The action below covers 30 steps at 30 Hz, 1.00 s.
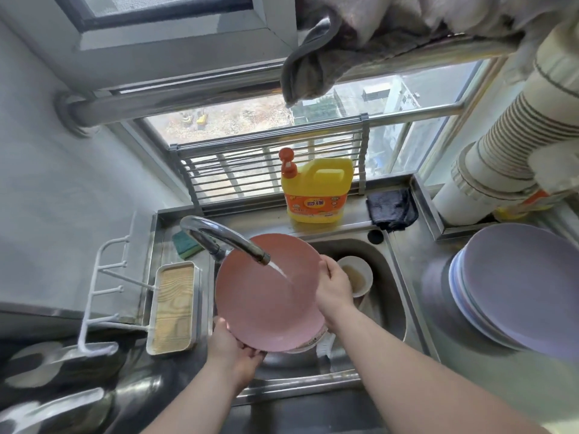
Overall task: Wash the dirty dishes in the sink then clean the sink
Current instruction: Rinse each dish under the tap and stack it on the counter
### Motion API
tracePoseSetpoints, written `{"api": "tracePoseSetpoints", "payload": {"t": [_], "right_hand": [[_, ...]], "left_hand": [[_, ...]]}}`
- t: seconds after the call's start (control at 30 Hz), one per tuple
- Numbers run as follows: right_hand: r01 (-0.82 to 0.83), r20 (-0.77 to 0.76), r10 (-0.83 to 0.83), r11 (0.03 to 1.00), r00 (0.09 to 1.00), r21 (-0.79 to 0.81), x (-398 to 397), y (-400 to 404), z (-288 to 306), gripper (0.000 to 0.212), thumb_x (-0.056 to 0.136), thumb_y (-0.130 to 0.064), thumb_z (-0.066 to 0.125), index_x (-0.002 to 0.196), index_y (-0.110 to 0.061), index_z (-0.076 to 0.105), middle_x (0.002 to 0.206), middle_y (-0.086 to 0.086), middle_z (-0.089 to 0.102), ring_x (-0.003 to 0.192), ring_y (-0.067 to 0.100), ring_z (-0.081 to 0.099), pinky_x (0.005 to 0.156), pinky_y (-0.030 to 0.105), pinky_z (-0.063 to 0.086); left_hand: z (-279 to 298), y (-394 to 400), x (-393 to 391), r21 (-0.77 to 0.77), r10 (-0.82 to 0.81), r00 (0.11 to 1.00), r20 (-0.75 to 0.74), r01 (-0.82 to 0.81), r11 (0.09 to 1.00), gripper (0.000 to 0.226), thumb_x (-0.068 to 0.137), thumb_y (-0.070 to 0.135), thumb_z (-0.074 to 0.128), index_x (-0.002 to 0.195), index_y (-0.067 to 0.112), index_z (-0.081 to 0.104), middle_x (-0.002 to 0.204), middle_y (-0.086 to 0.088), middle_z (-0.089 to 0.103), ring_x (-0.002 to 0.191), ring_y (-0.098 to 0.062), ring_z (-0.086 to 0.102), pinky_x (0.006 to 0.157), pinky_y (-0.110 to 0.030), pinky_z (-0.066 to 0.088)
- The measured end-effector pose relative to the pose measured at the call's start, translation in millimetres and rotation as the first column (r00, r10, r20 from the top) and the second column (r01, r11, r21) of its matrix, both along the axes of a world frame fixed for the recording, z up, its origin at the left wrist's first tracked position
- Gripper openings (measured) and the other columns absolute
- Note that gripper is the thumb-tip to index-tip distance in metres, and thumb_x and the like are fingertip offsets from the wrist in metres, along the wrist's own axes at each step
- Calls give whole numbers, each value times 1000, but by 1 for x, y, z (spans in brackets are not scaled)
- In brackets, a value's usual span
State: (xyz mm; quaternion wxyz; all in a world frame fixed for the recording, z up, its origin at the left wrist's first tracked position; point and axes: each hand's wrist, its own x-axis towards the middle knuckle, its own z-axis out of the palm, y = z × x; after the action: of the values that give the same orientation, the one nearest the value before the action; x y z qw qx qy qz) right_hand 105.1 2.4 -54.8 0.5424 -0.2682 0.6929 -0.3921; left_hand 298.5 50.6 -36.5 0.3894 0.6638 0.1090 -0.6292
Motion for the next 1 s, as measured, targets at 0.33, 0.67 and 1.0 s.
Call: {"api": "tracePoseSetpoints", "payload": {"t": [0.33, 0.67, 1.0], "right_hand": [[-231, -529, 165, 971, 833, -60, -83, -11, 50, 37, 105, -57, 29, 123, -49, 60, 100, -21, 67, 97, 7, 62, 79, 31, 46], [-36, -88, 97, 847, 991, 530, -96, 31, -35, 35, 104, -28, 45, 116, -7, 71, 103, 17, 75, 93, 35, 71, 87, 47, 62], [266, 36, -280, 940, 959, 213, -4, 32, -38, 32, 110, -33, 37, 108, -27, 68, 112, 6, 71, 98, 27, 64, 87, 38, 55]], "left_hand": [[-19, -3, -89, 72, -134, 971, -200, 151, 986, 59, 107, 65, 38, 126, 19, 70, 108, -13, 80, 98, -38, 76, 75, -49, 63], [5, -7, -60, 20, -350, 921, 171, 352, 936, 52, 110, 57, 39, 121, 15, 68, 96, -11, 81, 92, -33, 75, 61, -36, 61], [2, -29, -21, -167, -183, 755, 630, 362, 917, 47, 113, 48, 35, 149, 25, 53, 129, -7, 69, 119, -30, 65, 106, -48, 52]]}}
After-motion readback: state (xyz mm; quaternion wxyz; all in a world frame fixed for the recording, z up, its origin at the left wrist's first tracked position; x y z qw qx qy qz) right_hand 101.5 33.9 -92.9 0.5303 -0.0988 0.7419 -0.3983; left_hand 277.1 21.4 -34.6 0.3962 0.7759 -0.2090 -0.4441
